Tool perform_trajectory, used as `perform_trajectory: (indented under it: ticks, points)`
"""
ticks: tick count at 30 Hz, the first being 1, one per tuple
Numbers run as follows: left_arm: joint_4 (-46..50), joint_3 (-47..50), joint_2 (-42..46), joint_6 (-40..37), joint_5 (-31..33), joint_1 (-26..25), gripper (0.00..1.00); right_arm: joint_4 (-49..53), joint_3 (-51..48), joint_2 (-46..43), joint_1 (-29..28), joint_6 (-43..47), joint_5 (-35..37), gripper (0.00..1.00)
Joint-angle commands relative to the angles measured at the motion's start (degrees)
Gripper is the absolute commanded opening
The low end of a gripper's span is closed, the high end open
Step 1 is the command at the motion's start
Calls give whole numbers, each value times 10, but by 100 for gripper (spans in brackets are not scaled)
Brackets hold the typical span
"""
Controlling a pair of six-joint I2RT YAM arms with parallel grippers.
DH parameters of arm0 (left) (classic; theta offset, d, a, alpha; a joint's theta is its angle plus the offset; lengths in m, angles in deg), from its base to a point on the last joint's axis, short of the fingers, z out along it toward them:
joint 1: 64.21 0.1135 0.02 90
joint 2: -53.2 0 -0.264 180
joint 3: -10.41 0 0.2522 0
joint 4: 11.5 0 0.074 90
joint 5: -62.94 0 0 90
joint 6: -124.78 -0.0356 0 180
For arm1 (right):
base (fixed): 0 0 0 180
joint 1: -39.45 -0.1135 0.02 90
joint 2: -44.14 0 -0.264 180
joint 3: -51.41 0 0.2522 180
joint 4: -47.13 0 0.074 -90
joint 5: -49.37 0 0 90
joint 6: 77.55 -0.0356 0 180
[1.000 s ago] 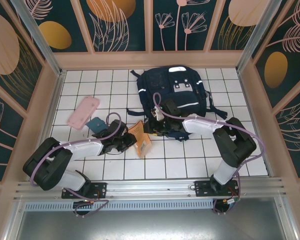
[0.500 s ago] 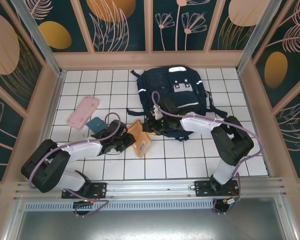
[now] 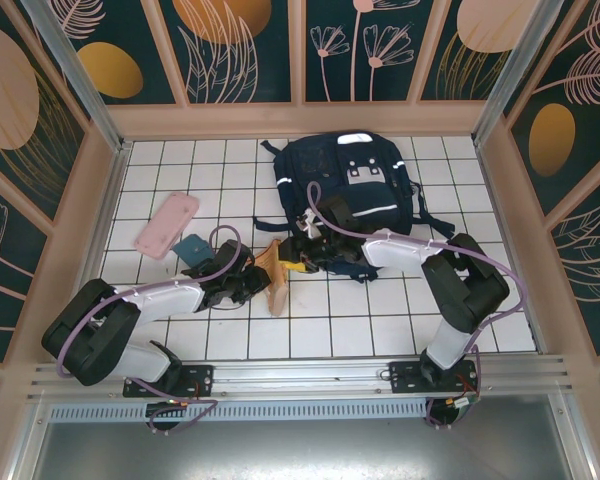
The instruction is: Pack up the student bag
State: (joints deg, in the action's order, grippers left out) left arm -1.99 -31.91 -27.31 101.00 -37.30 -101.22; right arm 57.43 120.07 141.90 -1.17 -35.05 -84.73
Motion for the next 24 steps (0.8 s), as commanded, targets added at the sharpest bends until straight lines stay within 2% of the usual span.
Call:
perform_trajectory:
  ticks: [1, 12, 16, 24]
  points:
    - [-12, 7, -25, -9, -10, -3, 24, 15, 13, 12, -31, -6, -29, 49]
    - [-15, 8, -27, -13, -14, -4, 24, 13, 17, 49, -44, -16, 14, 50]
    - [-10, 5, -24, -14, -12, -3, 24, 63, 33, 45, -44, 21, 52, 50]
    - [3, -3, -22, -22, -8, -3, 28, 119, 44, 24, -43, 80, 106, 58]
